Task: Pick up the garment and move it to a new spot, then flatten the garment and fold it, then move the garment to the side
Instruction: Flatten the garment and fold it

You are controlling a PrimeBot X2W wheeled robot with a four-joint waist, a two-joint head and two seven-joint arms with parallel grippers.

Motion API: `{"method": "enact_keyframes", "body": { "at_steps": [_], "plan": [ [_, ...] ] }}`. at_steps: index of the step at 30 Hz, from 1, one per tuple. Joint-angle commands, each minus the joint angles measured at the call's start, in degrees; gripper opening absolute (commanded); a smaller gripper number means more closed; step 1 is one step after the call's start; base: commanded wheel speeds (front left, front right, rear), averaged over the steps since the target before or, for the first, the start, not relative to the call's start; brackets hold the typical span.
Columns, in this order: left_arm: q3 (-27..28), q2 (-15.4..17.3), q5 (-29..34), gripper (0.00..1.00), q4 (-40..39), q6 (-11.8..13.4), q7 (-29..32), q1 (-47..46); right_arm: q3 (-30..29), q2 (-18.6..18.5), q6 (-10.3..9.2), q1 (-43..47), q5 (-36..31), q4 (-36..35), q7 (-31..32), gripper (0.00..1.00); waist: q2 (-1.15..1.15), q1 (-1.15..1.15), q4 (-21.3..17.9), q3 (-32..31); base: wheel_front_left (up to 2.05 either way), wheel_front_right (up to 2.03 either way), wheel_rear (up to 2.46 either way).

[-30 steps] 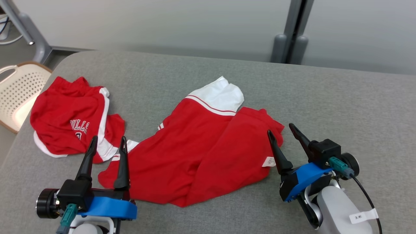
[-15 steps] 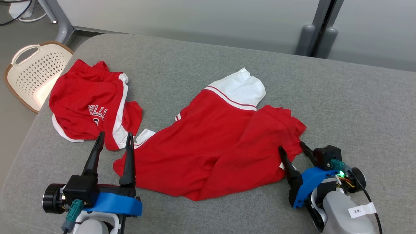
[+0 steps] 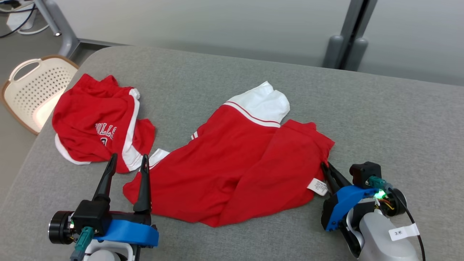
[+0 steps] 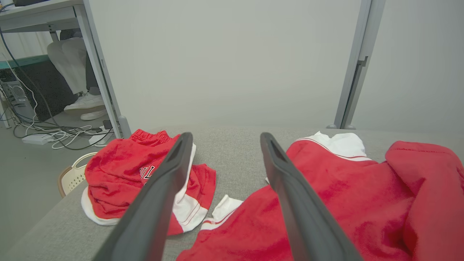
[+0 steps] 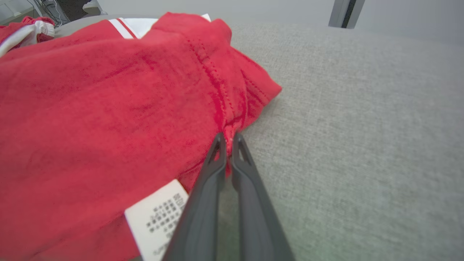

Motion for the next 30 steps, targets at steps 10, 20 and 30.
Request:
{"method": "enact_keyframes", "body": {
  "at_steps": [10, 20, 30],
  "plan": [
    [0.1, -0.1, 0.0, 1.00, 0.0, -0.4, -0.2, 1.5, -1.8, -0.9, 0.01, 9.6, 3.4, -17.0, 0.0, 0.00, 0.00, -0.01, -6.1, -2.8, 0.00, 0.00, 0.00],
    [0.1, -0.1, -0.6, 1.00, -0.1, 0.1, -0.2, 3.0, -5.8, -1.1, 0.01, 22.8, 4.5, -29.8, 0.0, 0.00, 0.00, -0.01, -9.7, -4.6, 0.00, 0.00, 0.00],
    [0.2, -0.1, -1.0, 1.00, -0.5, 0.5, -0.2, 3.5, -13.6, -0.6, 0.01, 37.8, 3.7, -39.2, 0.0, 0.00, 0.00, -0.01, -13.1, -4.6, 0.00, 0.00, 0.00]
  ]
}}
